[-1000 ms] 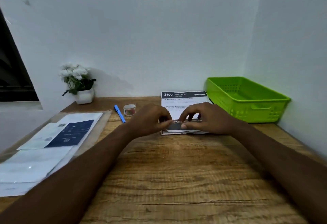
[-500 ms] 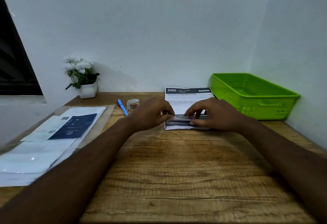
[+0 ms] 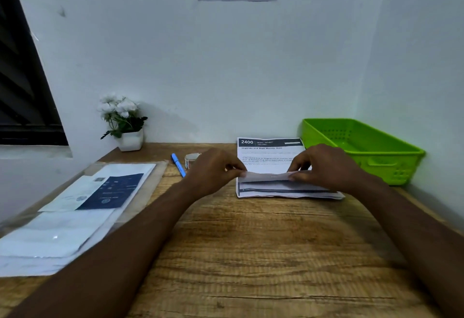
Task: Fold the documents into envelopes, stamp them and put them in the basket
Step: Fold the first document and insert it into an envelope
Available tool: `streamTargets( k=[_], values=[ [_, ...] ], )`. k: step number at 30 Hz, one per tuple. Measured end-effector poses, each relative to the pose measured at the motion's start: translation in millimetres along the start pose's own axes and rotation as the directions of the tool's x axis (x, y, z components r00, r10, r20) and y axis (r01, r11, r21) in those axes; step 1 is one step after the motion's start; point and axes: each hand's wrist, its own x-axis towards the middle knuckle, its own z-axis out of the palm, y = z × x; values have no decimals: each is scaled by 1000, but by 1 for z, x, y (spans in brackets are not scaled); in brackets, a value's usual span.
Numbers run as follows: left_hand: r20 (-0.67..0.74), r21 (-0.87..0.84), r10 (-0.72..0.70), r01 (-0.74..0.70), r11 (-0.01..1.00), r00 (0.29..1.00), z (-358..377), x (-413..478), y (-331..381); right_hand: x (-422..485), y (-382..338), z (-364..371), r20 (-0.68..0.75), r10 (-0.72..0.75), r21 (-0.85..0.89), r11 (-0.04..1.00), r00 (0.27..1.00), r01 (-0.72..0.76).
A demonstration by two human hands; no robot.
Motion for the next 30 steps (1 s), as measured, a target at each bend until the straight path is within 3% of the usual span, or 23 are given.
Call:
streamTargets(
  k=[6, 9, 18, 25, 30],
  values=[
    [-73, -74, 14, -20, 997, 997, 0, -1, 1, -2, -3, 1, -58, 98, 149, 985, 993, -88],
    [-130, -17, 24, -26, 1000, 991, 0, -2, 2, -2, -5, 0, -65, 107, 217, 972, 992, -90],
    [-310, 2, 76, -79, 997, 948, -5, -4, 10, -3, -1, -4, -164, 120, 98, 990, 979, -104],
    [-311, 29, 148, -147, 989, 939, -39, -39, 31, -42, -9, -36, -253, 149, 210, 973, 956, -96],
    [-184, 133, 226, -204, 970, 956, -64, -101, 43, -101, -32, -40, -219, 100, 293, 955, 971, -33]
  ],
)
